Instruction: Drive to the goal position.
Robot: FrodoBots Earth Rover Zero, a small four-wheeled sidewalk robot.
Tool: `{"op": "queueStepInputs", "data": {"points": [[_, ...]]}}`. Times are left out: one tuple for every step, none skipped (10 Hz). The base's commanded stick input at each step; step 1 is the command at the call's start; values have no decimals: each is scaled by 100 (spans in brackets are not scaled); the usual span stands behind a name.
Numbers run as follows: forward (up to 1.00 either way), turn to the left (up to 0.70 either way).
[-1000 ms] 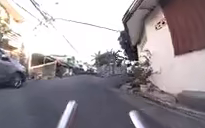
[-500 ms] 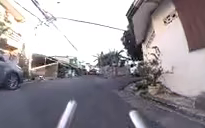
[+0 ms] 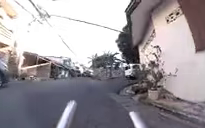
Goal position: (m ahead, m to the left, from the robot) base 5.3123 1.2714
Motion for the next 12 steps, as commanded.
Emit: {"op": "queueStepInputs", "data": {"points": [[85,-34],[85,-12],[85,0],[85,0],[85,0],[85,0],[85,0],[85,0],[85,0],[85,0],[85,0],[85,0]]}}
